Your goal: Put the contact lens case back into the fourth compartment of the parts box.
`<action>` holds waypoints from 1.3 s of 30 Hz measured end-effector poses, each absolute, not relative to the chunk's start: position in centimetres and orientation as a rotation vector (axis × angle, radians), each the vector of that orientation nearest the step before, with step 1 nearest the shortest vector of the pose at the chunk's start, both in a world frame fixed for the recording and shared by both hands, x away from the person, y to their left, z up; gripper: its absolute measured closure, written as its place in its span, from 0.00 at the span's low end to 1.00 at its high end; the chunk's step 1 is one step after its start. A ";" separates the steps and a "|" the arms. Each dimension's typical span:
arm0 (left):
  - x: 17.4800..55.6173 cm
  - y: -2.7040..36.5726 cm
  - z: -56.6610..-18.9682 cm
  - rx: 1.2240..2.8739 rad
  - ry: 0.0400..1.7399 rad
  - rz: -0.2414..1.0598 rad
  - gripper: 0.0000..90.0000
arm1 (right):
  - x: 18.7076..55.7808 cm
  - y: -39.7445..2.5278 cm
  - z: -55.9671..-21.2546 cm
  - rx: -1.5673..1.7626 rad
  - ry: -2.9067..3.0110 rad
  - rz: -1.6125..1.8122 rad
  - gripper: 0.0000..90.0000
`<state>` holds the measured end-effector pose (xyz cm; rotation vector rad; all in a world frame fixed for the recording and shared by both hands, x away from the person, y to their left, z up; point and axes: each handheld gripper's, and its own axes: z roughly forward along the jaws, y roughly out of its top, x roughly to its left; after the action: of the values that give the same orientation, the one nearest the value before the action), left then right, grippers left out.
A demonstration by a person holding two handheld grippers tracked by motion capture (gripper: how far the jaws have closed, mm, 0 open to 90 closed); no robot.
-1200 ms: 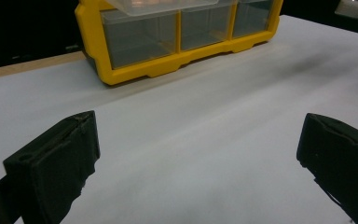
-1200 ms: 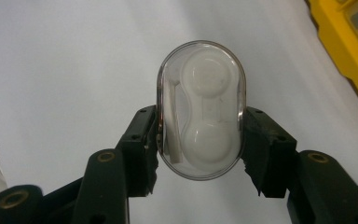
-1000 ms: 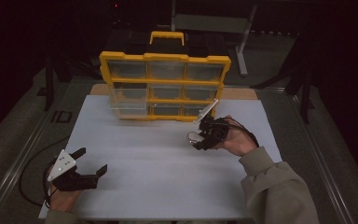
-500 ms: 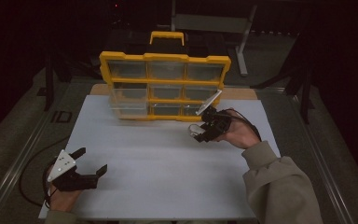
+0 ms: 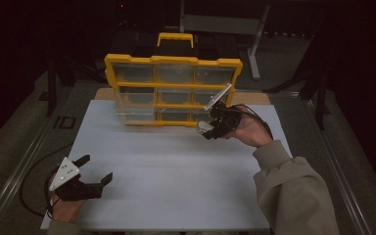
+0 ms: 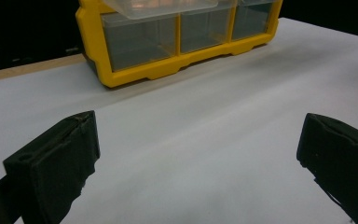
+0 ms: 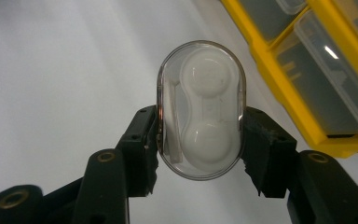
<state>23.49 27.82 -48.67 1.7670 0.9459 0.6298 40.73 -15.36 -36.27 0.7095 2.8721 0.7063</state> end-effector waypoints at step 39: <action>23.6 27.8 -48.8 1.768 0.953 0.621 0.00 | 43.4 -12.5 -31.1 0.634 2.815 0.735 0.54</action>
<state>23.59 27.84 -48.81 1.7675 0.9531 0.6207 43.40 -12.47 -31.08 0.6337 2.8152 0.7349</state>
